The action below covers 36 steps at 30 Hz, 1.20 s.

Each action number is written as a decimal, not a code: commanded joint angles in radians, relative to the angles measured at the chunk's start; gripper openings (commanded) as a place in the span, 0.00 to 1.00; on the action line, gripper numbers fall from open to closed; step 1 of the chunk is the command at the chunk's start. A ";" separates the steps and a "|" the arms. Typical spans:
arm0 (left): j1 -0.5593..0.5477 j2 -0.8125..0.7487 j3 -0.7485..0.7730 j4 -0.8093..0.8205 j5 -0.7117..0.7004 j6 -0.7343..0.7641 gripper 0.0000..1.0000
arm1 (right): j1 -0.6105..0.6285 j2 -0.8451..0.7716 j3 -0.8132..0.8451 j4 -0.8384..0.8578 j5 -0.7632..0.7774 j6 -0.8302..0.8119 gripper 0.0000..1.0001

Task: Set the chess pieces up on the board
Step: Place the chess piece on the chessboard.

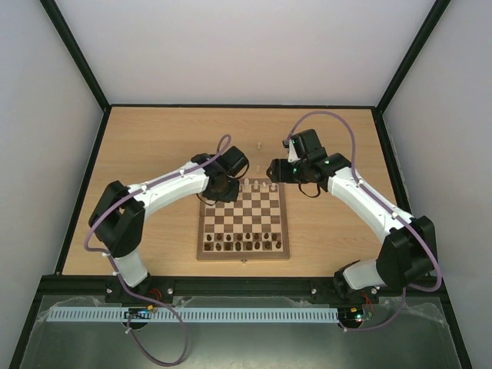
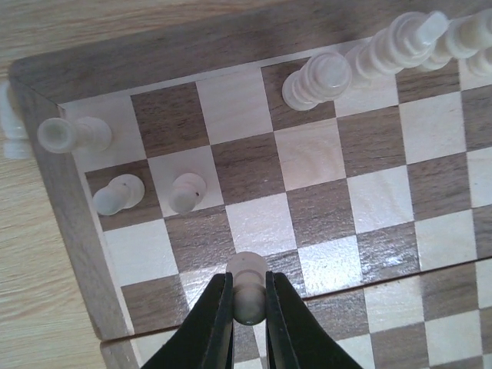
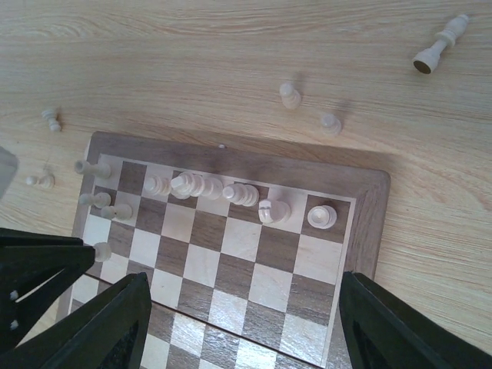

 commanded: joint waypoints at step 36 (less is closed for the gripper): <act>0.039 0.164 0.063 0.084 -0.011 0.062 0.12 | 0.002 -0.005 -0.013 -0.025 0.000 -0.013 0.68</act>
